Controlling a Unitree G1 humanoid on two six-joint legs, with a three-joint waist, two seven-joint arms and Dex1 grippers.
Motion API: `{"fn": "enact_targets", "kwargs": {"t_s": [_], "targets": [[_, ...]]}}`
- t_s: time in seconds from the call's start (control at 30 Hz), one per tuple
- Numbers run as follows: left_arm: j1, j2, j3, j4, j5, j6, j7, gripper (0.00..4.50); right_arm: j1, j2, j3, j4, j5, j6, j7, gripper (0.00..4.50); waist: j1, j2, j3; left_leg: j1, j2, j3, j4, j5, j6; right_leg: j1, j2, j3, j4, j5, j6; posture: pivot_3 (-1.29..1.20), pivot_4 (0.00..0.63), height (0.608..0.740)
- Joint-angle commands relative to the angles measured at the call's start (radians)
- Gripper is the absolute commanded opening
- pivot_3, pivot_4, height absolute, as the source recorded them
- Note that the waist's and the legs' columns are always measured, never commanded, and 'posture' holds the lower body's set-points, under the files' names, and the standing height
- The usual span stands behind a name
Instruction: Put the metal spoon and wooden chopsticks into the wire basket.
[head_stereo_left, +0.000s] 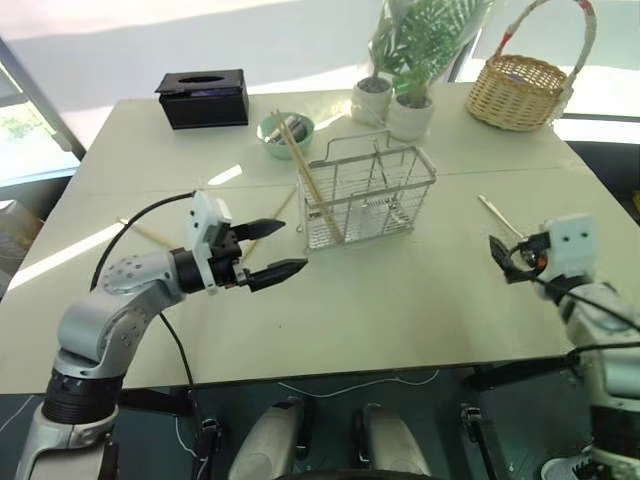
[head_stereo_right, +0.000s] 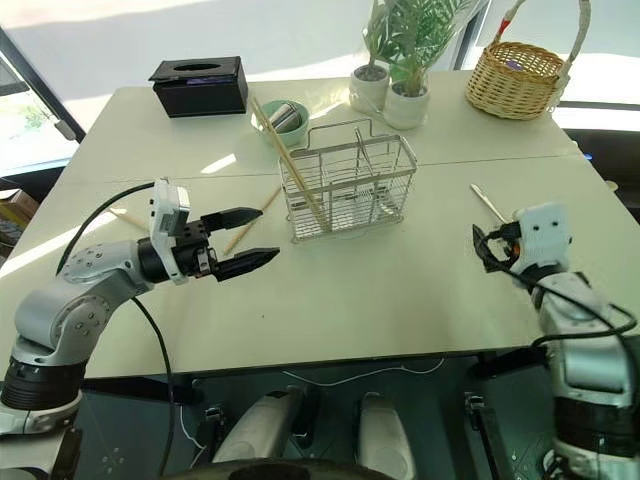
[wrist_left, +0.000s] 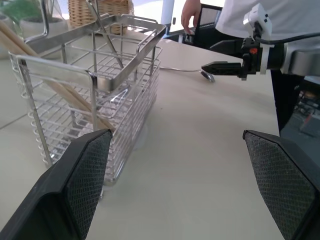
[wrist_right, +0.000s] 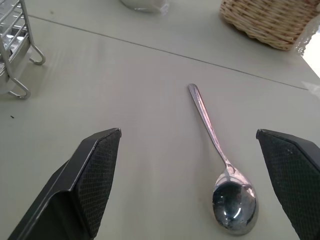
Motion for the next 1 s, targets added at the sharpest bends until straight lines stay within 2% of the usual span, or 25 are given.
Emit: {"fn": "enact_targets", "kwargs": {"t_s": [0.03,0.27,0.43,0.7,1.0], "targets": [[-0.019,-0.003,0.026,-0.021,0.003,-0.025,0.007,4.43,-0.056,-0.085,-0.008,0.043,0.026,0.091,0.084,4.5,-0.001,0.0,0.0,0.0,0.001,0.0,0.0,0.0,0.0,0.001,-0.001,-0.002,-0.001,0.0,0.0,0.0,0.15,0.74],[-0.016,-0.004,0.027,-0.029,0.009,-0.031,0.012,4.43,-0.164,-0.196,0.018,0.352,-0.049,-0.007,0.163,4.5,0.001,-0.001,0.0,-0.004,0.0,0.001,0.001,-0.002,0.004,0.0,-0.003,-0.006,-0.008,0.001,0.002,0.0,0.15,0.74],[-0.01,-0.007,0.043,-0.04,0.004,-0.022,0.034,4.43,-0.242,-0.208,0.052,0.512,-0.072,-0.059,0.218,4.5,0.0,-0.001,0.0,-0.005,0.0,0.001,0.002,-0.003,0.004,0.0,-0.003,-0.006,-0.007,0.002,0.003,0.0,0.15,0.74],[0.068,-0.01,0.09,-0.146,-0.049,0.034,0.125,4.43,-0.422,-0.241,0.183,0.824,-0.135,-0.201,0.43,4.5,-0.011,0.0,0.001,-0.005,0.0,0.002,0.005,-0.003,0.005,0.0,-0.003,-0.006,-0.007,0.004,0.005,0.0,0.15,0.74],[0.137,-0.008,0.134,-0.238,-0.101,0.082,0.223,4.43,-0.625,-0.228,0.271,1.145,-0.228,-0.364,0.494,4.5,-0.025,0.0,0.001,-0.005,0.0,0.002,0.008,-0.003,0.005,0.002,-0.003,-0.006,-0.006,0.004,0.005,0.0,0.15,0.74]]}}
